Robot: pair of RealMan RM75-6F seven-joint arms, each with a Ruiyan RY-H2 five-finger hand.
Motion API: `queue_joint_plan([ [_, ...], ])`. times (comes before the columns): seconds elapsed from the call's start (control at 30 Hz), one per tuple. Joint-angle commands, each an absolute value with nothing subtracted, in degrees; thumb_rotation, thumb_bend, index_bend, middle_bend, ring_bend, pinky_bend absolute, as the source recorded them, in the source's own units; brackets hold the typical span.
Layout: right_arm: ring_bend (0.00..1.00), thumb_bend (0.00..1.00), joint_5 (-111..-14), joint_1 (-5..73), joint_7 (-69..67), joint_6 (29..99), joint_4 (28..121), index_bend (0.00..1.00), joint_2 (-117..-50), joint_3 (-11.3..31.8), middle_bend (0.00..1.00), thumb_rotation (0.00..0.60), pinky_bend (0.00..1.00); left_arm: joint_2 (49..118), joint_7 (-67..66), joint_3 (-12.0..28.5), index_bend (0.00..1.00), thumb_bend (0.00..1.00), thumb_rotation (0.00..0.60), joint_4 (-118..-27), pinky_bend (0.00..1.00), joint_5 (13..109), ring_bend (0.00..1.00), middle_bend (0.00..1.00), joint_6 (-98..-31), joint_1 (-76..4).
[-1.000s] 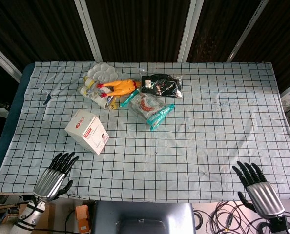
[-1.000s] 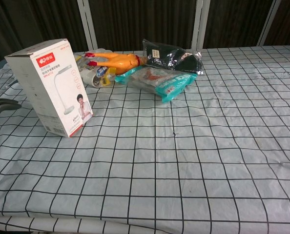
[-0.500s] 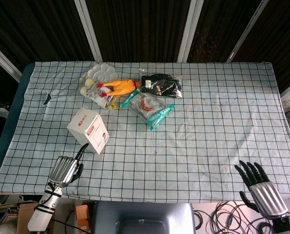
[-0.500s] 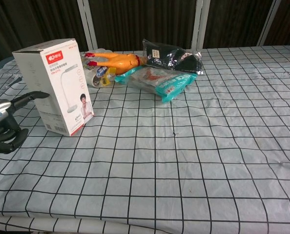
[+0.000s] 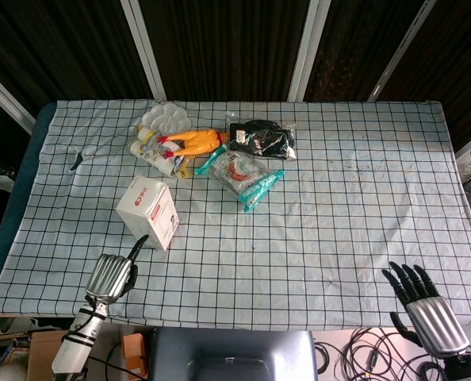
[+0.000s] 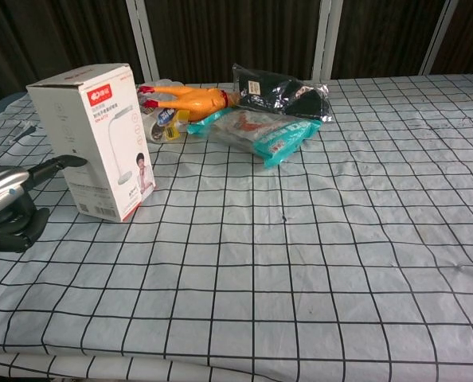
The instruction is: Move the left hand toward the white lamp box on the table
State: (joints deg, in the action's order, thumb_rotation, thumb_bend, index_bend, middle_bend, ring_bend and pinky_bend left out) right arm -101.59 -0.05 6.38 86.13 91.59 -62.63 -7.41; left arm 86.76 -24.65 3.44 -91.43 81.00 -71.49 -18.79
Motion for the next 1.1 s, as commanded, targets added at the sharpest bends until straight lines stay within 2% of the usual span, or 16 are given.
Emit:
queue_joint_plan([
  [0.03, 0.0, 0.37, -101.6, -0.05, 6.45, 86.11, 91.59, 0.0, -62.66, -7.4, 0.0, 0.6, 0.0, 86.21, -25.74, 2.76, 0.0, 0.69, 0.6, -92.15, 1.0, 81.35, 1.0, 1.0, -72.44, -18.24],
  [0.43, 0.0, 0.37, -101.48, 0.03, 7.7, 85.61, 91.8, 0.0, -63.14, -7.31, 0.0, 0.6, 0.0, 83.78, -26.35, -0.4, 0.0, 0.67, 0.6, -94.75, 1.0, 85.66, 1.0, 1.0, -76.87, -15.88],
  [0.5, 0.0, 0.37, -101.47, 0.03, 7.77, 85.58, 91.79, 0.0, -63.17, -7.32, 0.0, 0.6, 0.0, 82.94, -24.74, -1.47, 0.0, 0.63, 0.6, -94.64, 1.0, 87.8, 0.99, 0.98, -78.35, -15.18],
  [0.53, 0.0, 0.37, -101.47, 0.02, 7.7, 85.59, 91.77, 0.0, -63.14, -7.34, 0.0, 0.6, 0.0, 81.89, -21.56, -3.04, 0.0, 0.6, 0.6, -94.08, 0.95, 90.53, 0.92, 0.91, -79.41, -14.7],
  [0.57, 0.0, 0.37, -101.48, 0.0, 7.64, 85.64, 91.74, 0.0, -63.12, -7.34, 0.0, 0.6, 0.0, 80.32, -18.16, -5.03, 0.0, 0.55, 0.6, -93.45, 0.75, 92.6, 0.68, 0.65, -79.43, -14.41],
  [0.6, 0.0, 0.37, -101.46, -0.06, 7.65, 85.74, 91.71, 0.0, -63.08, -7.35, 0.0, 0.6, 0.0, 78.33, -15.14, -6.98, 0.0, 0.49, 0.6, -92.63, 0.5, 94.24, 0.43, 0.4, -79.32, -14.14],
  [0.63, 0.0, 0.37, -101.43, -0.1, 7.71, 85.79, 91.69, 0.0, -63.07, -7.34, 0.0, 0.6, 0.0, 77.12, -14.02, -7.64, 0.0, 0.46, 0.6, -91.88, 0.3, 95.27, 0.23, 0.21, -80.48, -13.64],
  [0.67, 0.0, 0.37, -101.4, -0.11, 7.75, 85.79, 91.67, 0.0, -63.08, -7.32, 0.0, 0.6, 0.0, 76.72, -13.28, -7.92, 0.0, 0.43, 0.6, -91.61, 0.16, 95.9, 0.11, 0.09, -81.3, -13.32],
  [0.7, 0.0, 0.37, -101.37, -0.11, 7.78, 85.78, 91.66, 0.0, -63.09, -7.32, 0.0, 0.6, 0.0, 76.5, -12.69, -8.24, 0.0, 0.4, 0.6, -91.05, 0.07, 96.45, 0.04, 0.02, -82.17, -12.88],
  [0.73, 0.0, 0.37, -101.36, -0.13, 7.83, 85.77, 91.67, 0.0, -63.09, -7.32, 0.0, 0.6, 0.0, 76.3, -12.23, -8.44, 0.0, 0.38, 0.6, -90.4, 0.01, 97.03, 0.0, 0.0, -83.14, -12.48],
  [0.77, 0.0, 0.37, -101.31, -0.16, 7.93, 85.74, 91.69, 0.0, -63.14, -7.34, 0.0, 0.6, 0.0, 75.83, -11.08, -9.02, 0.0, 0.36, 0.6, -89.01, 0.0, 97.97, 0.0, 0.0, -85.31, -11.35],
  [0.83, 0.0, 0.37, -101.17, -0.21, 8.75, 85.53, 91.69, 0.0, -63.53, -7.28, 0.0, 0.6, 0.0, 74.61, -5.42, -11.46, 0.0, 0.34, 0.6, -85.0, 0.0, 100.96, 0.0, 0.0, -91.18, -8.03],
  [0.9, 0.0, 0.37, -100.96, -0.01, 10.25, 84.61, 91.73, 0.0, -64.31, -7.22, 0.0, 0.6, 0.0, 73.62, -5.34, -13.0, 0.0, 0.34, 0.6, -81.65, 0.0, 101.97, 0.0, 0.0, -94.0, -5.54],
  [1.1, 0.0, 0.37, -100.21, 0.1, 12.59, 83.57, 91.93, 0.0, -65.32, -7.01, 0.0, 0.6, 0.0, 73.29, -4.93, -12.73, 0.0, 0.34, 0.6, -81.03, 0.0, 102.87, 0.0, 0.0, -94.68, -4.33],
])
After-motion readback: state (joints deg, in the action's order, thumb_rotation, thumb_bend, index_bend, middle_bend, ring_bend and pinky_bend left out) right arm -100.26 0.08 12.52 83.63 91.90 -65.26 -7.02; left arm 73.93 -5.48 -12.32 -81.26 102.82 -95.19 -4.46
